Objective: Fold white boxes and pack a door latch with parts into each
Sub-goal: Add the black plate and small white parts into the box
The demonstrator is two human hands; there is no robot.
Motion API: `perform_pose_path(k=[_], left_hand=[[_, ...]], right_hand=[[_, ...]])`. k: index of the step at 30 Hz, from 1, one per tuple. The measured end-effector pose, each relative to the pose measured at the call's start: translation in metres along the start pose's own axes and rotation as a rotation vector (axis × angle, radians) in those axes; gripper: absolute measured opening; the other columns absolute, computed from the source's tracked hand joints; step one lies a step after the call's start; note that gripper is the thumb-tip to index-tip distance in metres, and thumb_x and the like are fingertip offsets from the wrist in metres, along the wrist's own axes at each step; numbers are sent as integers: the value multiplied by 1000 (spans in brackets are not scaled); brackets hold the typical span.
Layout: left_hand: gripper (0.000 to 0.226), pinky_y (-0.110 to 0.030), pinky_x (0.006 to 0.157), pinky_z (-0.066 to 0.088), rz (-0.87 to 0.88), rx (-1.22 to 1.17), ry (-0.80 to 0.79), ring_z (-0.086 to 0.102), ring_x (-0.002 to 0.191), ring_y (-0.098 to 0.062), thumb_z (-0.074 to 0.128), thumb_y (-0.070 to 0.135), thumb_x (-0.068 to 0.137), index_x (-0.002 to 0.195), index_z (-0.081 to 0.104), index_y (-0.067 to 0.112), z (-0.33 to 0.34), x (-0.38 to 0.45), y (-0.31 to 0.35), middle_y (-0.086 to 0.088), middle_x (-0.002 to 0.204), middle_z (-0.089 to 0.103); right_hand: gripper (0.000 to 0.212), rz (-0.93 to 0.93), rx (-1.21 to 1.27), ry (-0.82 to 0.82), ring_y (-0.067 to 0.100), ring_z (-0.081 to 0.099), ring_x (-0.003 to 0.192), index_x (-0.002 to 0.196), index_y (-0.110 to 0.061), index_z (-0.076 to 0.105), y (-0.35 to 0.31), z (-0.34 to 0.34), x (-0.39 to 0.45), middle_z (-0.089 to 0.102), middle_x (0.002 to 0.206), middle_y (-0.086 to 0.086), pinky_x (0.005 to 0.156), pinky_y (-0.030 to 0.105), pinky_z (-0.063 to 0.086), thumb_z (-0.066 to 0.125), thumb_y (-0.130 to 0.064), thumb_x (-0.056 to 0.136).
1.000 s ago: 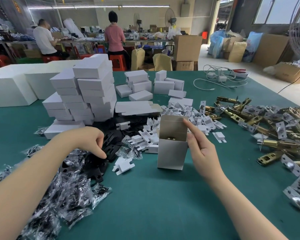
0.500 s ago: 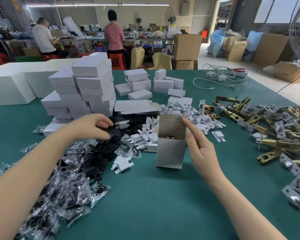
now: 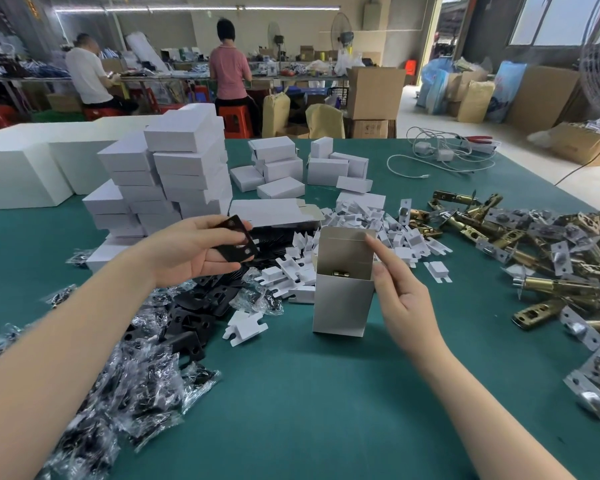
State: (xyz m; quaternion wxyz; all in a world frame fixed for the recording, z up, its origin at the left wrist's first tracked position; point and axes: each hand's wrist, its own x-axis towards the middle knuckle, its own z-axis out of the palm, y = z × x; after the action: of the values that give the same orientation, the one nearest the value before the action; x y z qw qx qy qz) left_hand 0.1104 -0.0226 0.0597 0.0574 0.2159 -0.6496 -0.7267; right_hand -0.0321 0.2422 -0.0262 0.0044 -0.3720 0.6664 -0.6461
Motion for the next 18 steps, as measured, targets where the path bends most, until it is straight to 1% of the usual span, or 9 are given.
perform_pose_path(k=[2, 4, 7, 8, 10, 12, 14, 16, 18], left_hand=[[47, -27, 72, 60, 7, 23, -60, 71, 100, -24, 70, 5, 73, 120, 64, 11, 3, -1, 0, -10, 109, 73], [51, -24, 69, 59, 33, 84, -74, 71, 95, -18, 71, 5, 73, 122, 62, 11, 9, -3, 1, -5, 102, 73], [51, -21, 56, 55, 77, 170, -3, 73, 82, -16, 74, 14, 77, 124, 57, 23, 20, -4, 4, -8, 101, 74], [47, -20, 54, 54, 94, 193, 37, 73, 78, -17, 75, 15, 80, 122, 57, 27, 24, -4, 5, -10, 102, 74], [32, -19, 52, 53, 153, 237, 106, 73, 76, -19, 75, 16, 83, 112, 62, 24, 29, -3, 6, -11, 101, 73], [23, -18, 56, 54, 221, 259, 115, 74, 83, -19, 75, 15, 83, 103, 67, 21, 33, -4, 8, -7, 101, 74], [37, -19, 69, 57, 277, 335, 61, 73, 93, -15, 77, 8, 80, 111, 67, 25, 36, -5, 10, -1, 105, 75], [49, -20, 81, 57, 343, 464, 53, 72, 96, -10, 77, 2, 79, 118, 65, 29, 40, -7, 12, 5, 104, 76], [36, -18, 77, 57, 445, 558, 130, 72, 88, -6, 74, 9, 85, 112, 67, 33, 47, -9, 15, 10, 94, 76]], right_hand=[[44, 3, 0, -4, -15, 40, 129, 125, -54, 52, 0, 0, 0, 49, 130, -43, 98, -1, 30, 45, -16, 104], [44, 6, -2, -3, -16, 40, 129, 125, -53, 52, 0, 0, 1, 48, 130, -43, 97, -1, 29, 45, -16, 104], [43, 7, -2, -1, -17, 39, 128, 125, -52, 52, 0, 0, 1, 48, 131, -42, 96, -1, 29, 45, -16, 104], [43, 7, -2, -1, -17, 39, 128, 125, -52, 52, -1, 0, 1, 48, 131, -42, 97, -1, 29, 45, -16, 104], [43, 6, -7, -2, -17, 39, 128, 125, -52, 52, -1, 0, 1, 48, 131, -43, 97, -1, 29, 45, -16, 104], [43, 6, -12, -2, -18, 39, 128, 126, -52, 52, -1, 0, 1, 48, 130, -44, 97, -1, 29, 45, -15, 104], [43, 7, -13, -1, -18, 39, 127, 125, -51, 52, -1, 0, 1, 47, 129, -45, 96, -2, 29, 45, -15, 103], [43, 12, -17, -4, -20, 38, 127, 125, -52, 52, -2, 0, 1, 48, 126, -47, 95, -2, 28, 45, -15, 104], [44, 11, -21, -6, -21, 38, 126, 125, -52, 51, -2, 0, 0, 48, 125, -49, 95, -3, 28, 45, -15, 104]])
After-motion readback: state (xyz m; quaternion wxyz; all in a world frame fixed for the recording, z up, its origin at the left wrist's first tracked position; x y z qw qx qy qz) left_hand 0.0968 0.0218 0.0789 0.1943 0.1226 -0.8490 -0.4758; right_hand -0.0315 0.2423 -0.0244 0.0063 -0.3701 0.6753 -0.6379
